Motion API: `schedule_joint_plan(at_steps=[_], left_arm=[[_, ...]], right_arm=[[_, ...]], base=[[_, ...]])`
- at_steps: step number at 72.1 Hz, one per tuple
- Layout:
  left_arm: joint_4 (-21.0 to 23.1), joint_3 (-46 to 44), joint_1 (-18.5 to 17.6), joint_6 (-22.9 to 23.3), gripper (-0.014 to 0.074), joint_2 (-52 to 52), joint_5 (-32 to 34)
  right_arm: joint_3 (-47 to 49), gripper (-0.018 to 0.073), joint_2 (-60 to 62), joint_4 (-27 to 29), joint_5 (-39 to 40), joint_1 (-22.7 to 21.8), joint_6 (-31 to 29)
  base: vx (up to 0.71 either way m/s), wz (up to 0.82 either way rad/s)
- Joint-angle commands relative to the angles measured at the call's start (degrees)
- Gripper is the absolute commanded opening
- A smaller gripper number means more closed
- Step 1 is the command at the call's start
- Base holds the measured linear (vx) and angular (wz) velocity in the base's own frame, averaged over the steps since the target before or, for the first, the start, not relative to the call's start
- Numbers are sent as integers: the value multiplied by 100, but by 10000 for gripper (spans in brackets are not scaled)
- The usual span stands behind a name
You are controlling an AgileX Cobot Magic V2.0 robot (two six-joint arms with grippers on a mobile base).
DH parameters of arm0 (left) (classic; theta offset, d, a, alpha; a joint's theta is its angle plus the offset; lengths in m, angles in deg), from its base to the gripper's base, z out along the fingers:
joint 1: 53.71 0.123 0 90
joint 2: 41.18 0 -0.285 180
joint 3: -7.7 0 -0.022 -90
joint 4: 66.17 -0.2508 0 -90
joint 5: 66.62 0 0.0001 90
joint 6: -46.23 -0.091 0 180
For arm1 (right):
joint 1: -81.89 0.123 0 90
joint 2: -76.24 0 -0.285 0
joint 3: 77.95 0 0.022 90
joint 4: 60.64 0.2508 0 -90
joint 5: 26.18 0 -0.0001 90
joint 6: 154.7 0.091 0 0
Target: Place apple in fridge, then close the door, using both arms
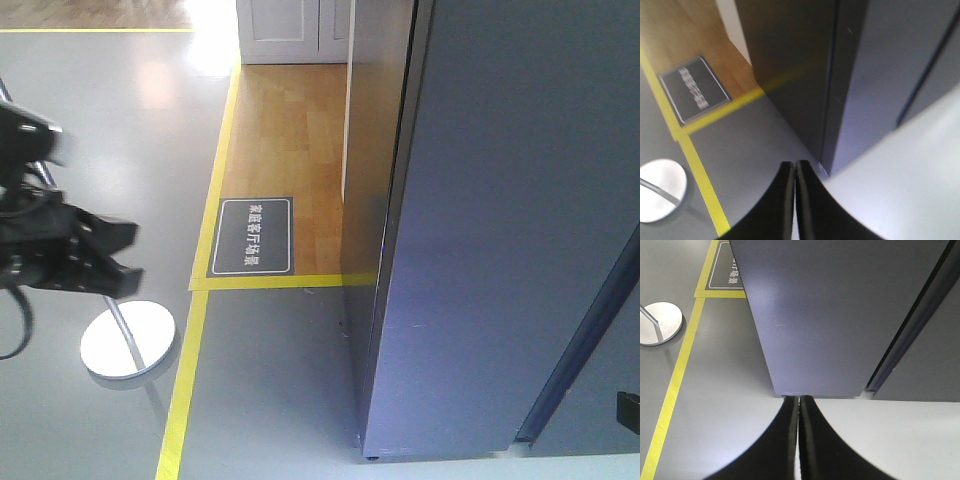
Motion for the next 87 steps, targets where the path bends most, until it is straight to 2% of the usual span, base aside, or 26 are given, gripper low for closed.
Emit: schedule_joint_plan(at_steps=[1, 6, 20, 40, 54, 66, 68, 87], left_arm=[[155, 231, 195, 378, -6, 532, 831], [183, 620, 423, 538, -6, 921, 997], [174, 1892, 1152, 512, -6, 2549, 1540], [188, 3702, 1751, 518, -6, 4585, 2399], [188, 4714, 1861, 518, -6, 5743, 2735], [188, 5261, 1846, 518, -6, 6578, 2750], [163, 5261, 1846, 505, -6, 6712, 2580], [94, 5240, 1846, 497, -6, 6704, 2549]], right_arm=[[148, -3, 1, 6, 324, -9, -43], [148, -3, 1, 6, 324, -9, -43], [148, -3, 1, 6, 324, -9, -43], [148, -3, 1, 6, 324, -9, -43], [148, -3, 1, 6, 324, -9, -43], [148, -3, 1, 6, 324, -9, -43], [148, -3, 1, 6, 324, -9, -43], [148, -3, 1, 6, 309, -9, -43]], base=[[0, 0], [0, 0], [0, 0], [0, 0], [0, 0], [0, 0], [0, 0], [0, 0]])
